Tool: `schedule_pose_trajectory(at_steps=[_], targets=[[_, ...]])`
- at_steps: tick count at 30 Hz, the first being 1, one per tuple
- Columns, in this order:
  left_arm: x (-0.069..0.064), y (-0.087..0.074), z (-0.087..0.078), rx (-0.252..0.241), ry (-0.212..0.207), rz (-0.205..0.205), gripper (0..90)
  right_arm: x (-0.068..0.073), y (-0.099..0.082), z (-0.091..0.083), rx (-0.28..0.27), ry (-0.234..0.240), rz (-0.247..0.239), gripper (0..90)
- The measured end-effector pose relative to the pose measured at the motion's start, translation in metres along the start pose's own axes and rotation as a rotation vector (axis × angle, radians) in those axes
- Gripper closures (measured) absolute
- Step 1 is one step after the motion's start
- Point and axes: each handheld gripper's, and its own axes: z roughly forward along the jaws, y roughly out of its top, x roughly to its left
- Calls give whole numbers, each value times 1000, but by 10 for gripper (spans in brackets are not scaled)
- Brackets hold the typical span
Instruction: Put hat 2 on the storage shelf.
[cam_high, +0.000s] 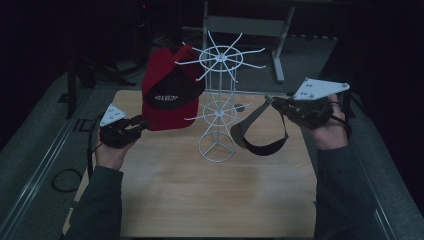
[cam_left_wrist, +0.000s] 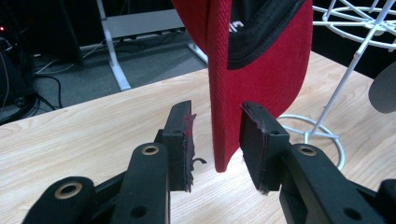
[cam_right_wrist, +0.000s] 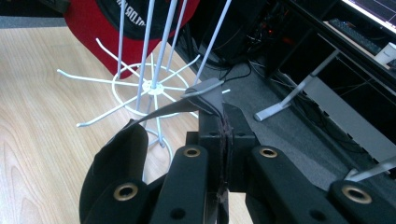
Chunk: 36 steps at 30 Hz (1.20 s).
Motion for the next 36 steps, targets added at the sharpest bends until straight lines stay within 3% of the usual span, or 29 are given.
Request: schedule_pose_trajectory(at_steps=[19,36], targets=[[-1,0,1,-4,-3,-1,647,-19,15,-9,-33,21,16,880],[-1,2,1,-5,-4,1,649,-23,28,-12,-90,55,31,880]])
